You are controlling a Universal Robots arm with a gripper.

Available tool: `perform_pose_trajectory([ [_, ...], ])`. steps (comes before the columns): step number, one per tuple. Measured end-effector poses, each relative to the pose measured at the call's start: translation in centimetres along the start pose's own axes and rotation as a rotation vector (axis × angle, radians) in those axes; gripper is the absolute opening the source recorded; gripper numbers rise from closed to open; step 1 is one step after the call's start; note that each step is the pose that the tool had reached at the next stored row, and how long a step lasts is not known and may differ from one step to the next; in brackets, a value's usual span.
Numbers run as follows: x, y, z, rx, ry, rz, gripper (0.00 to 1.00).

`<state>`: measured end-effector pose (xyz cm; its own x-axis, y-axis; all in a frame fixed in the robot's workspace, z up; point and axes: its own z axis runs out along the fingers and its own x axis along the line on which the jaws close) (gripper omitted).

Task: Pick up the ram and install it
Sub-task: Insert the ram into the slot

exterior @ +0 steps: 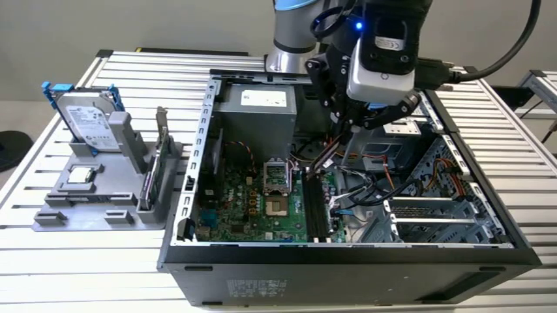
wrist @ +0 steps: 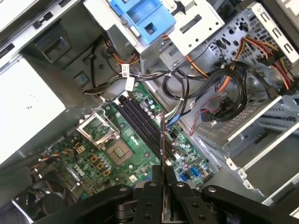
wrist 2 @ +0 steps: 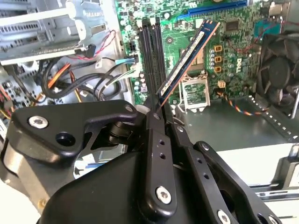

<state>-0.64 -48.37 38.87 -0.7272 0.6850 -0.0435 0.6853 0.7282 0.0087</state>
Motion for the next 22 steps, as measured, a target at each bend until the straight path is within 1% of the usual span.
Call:
perform_pose_trajectory([
  [12, 0.01, 0.0, 0.03, 0.0089, -0.0018, 0.206, 0.0],
  [22, 0.01, -0.01, 0.08, 0.0167, -0.0033, 0.385, 0.0],
])
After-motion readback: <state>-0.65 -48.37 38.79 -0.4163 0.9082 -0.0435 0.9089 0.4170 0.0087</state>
